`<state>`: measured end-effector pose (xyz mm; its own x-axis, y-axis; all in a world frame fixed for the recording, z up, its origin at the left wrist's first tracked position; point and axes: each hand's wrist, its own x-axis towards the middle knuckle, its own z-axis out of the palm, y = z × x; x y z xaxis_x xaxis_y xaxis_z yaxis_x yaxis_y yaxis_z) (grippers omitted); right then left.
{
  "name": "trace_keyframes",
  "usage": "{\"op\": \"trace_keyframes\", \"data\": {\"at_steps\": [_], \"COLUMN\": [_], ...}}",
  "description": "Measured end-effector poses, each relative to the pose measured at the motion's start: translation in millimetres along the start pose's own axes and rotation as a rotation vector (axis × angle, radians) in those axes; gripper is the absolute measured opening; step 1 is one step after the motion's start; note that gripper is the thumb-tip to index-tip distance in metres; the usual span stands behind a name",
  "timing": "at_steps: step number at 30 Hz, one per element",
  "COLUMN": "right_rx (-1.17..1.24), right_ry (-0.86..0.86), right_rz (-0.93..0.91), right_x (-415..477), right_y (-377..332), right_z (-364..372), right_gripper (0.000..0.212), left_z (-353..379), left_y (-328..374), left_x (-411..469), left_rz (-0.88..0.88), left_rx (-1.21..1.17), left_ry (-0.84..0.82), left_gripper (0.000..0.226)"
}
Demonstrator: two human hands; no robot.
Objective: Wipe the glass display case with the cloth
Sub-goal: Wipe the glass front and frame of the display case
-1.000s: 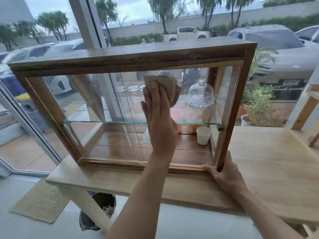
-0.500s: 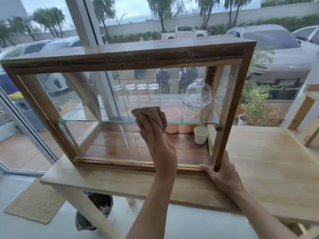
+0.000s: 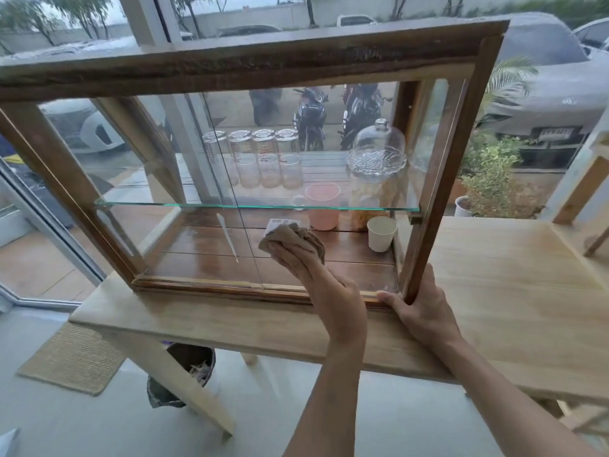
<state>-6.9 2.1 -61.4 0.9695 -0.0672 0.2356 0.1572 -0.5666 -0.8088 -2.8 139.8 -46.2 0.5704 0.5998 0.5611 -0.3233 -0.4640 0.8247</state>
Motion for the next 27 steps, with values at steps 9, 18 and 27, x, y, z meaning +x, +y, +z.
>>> {"op": "trace_keyframes", "data": {"at_steps": [9,18,27], "right_rx": [0.01,0.019,0.009], "right_ry": [-0.016,-0.011,-0.029], "right_rz": [-0.024,-0.004,0.004], "right_x": [0.7,0.2,-0.5], "right_y": [4.6,5.9,4.9], "right_z": [0.2,-0.3,-0.5], "right_gripper": [0.061,0.059,0.058], "left_z": [11.5,13.8,-41.7], "left_y": [6.2,24.9,-58.4], "left_x": [-2.1,-3.5,68.5], "left_rz": [-0.117,-0.281,0.991], "left_rx": [-0.046,-0.191,0.405], "left_ry": [0.148,0.199,-0.307], "left_gripper": [0.077,0.072,0.058]}}
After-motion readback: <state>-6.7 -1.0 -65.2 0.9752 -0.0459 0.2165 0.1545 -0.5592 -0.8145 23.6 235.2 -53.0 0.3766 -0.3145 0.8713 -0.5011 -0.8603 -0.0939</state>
